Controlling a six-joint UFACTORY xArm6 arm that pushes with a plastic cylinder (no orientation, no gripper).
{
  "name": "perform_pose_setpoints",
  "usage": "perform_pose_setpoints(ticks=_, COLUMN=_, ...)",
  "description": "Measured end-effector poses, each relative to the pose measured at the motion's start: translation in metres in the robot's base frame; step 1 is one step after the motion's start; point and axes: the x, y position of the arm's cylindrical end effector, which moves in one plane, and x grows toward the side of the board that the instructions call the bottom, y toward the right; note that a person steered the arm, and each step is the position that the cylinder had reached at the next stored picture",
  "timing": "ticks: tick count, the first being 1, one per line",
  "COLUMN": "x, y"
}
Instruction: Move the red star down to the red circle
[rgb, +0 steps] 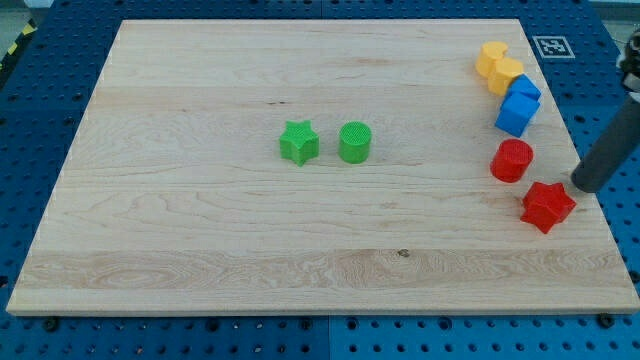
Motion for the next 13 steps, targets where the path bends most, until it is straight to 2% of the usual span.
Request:
perform_pose_setpoints(ticks=2, x=0.009, y=-0.054)
perform_pose_setpoints(ticks=7, x=0.026, y=-0.058)
perform_pose_setpoints(ticks=8, x=0.019, y=-0.07)
perform_pose_setpoints(ticks=9, x=0.008, y=-0.107)
perform_pose_setpoints(ticks=10, x=0.027, y=-0.109)
perform_pose_setpoints(ticks=12, x=0.029, y=-0.107)
perform_pose_setpoints(ticks=13, x=0.027, y=-0.139)
